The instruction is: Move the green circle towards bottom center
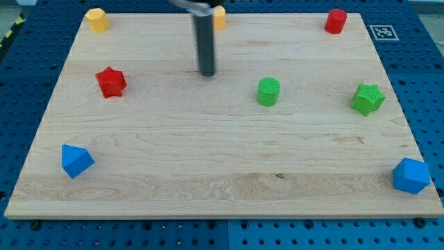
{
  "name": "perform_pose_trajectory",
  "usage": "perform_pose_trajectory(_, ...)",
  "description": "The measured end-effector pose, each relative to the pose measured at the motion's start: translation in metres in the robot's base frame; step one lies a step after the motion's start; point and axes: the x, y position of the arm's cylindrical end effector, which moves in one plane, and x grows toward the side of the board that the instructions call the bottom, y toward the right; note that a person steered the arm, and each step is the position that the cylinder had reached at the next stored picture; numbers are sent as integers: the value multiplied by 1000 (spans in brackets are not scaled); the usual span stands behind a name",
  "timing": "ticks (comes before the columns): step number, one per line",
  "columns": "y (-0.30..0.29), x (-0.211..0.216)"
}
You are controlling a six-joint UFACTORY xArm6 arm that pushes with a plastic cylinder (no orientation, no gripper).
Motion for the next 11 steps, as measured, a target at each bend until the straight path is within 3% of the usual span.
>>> perform_pose_trajectory(1, 90, -1)
perform_pose_trajectory(2, 124, 10)
perform_pose_trajectory(4, 111, 41)
perform_pose_trajectory(11, 57, 54)
